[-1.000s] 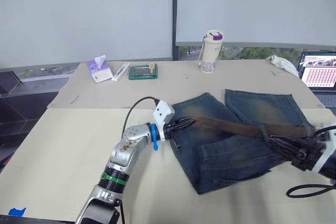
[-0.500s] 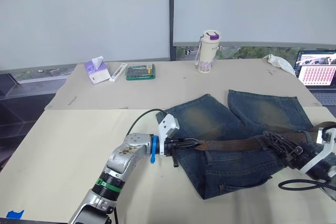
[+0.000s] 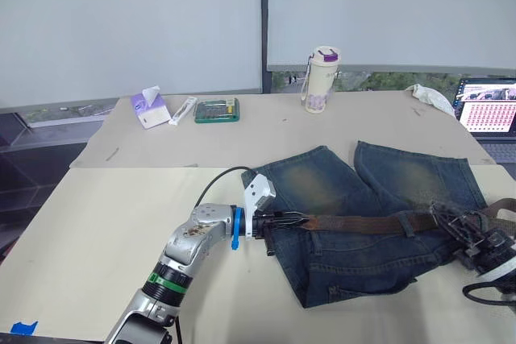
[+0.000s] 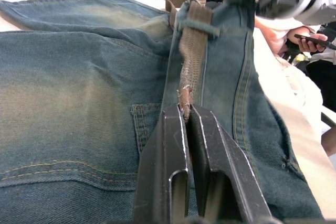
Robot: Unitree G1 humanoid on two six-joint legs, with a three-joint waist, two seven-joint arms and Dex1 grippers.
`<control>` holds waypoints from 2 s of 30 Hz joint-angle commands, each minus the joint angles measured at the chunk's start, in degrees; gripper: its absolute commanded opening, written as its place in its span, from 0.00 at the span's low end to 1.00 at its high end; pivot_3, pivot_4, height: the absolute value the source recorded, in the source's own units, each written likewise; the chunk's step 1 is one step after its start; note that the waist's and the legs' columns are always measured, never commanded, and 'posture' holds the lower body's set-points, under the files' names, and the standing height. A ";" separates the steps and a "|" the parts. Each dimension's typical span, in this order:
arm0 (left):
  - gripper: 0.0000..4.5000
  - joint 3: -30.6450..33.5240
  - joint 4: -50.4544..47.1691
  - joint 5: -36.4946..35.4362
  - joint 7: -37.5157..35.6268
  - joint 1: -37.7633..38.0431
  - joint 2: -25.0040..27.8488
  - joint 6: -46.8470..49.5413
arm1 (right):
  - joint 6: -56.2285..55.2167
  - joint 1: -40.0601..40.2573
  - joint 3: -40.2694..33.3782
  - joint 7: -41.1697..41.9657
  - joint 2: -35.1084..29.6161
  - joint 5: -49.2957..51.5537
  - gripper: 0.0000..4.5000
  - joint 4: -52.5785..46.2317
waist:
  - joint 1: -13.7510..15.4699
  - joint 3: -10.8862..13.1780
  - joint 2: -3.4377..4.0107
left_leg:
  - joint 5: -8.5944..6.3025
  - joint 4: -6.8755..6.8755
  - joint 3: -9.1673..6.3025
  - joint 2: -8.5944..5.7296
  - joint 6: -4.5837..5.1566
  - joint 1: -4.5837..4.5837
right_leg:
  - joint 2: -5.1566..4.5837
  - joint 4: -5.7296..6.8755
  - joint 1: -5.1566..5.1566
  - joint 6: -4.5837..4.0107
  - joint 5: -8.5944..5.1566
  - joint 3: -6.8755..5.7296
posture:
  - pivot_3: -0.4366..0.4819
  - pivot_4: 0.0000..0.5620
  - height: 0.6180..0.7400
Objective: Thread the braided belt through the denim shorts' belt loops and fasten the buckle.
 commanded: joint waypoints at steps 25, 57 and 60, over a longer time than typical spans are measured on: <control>0.00 0.40 -0.26 -0.14 0.79 -1.13 -0.55 -0.24 | -1.79 6.03 -3.61 2.85 1.36 6.47 0.00 -4.62 | -0.30 0.00 -0.01 | 0.00 -0.01 -0.02 0.02 0.00 0.00 | -0.01 -0.02 0.01 0.01 -0.01 0.00 | 0.48 0.27 1.00; 0.00 -0.13 -3.34 -0.10 -0.01 -1.91 0.47 -0.09 | -21.16 6.00 19.15 15.81 -14.30 -49.31 0.46 14.58 | -0.90 -0.10 -1.03 | -0.13 -0.02 0.78 0.15 0.20 0.12 | -0.03 -0.07 0.06 0.26 -0.17 0.50 | 0.48 0.27 1.00; 0.00 -0.08 -3.26 -0.03 0.19 -1.99 0.60 -0.10 | -17.53 3.95 25.16 14.08 -10.15 -49.70 0.24 8.19 | -1.77 -0.33 -1.47 | -0.18 -0.03 0.64 0.49 0.15 0.20 | 0.20 -0.06 0.07 0.20 -0.14 0.51 | 0.48 0.27 1.00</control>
